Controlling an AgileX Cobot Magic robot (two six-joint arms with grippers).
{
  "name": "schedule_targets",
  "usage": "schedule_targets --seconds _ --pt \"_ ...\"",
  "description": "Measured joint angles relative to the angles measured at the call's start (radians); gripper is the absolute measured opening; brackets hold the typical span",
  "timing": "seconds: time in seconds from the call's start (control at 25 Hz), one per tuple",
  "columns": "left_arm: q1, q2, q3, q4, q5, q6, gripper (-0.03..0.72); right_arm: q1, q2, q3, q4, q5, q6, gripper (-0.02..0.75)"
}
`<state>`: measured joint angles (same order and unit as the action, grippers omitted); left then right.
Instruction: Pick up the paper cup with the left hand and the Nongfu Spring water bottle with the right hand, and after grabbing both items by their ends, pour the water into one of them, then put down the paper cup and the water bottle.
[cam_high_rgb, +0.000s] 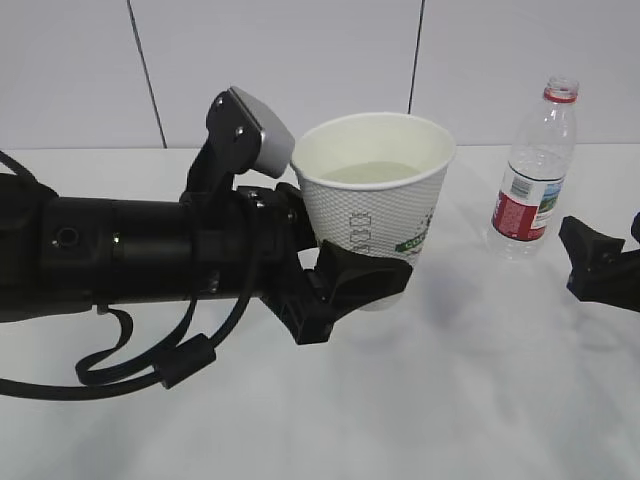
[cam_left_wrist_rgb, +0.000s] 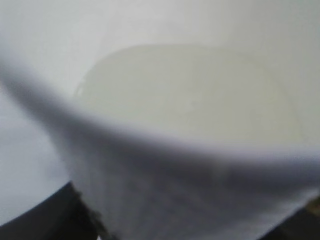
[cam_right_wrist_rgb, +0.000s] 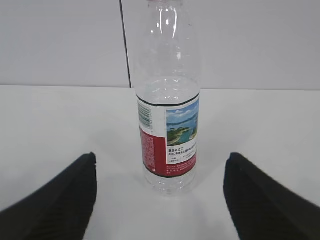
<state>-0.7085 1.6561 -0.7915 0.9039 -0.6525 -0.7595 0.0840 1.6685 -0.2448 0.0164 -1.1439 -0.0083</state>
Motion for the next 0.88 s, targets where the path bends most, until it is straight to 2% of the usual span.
schedule_targets --seconds 0.64,0.88 --pt "0.018 0.000 0.000 -0.341 0.015 0.355 0.505 0.000 0.000 0.000 0.000 0.000 0.000 0.594" --pt "0.059 0.017 0.000 -0.428 0.015 0.394 0.505 0.000 0.000 0.000 -0.004 0.000 0.000 0.594"
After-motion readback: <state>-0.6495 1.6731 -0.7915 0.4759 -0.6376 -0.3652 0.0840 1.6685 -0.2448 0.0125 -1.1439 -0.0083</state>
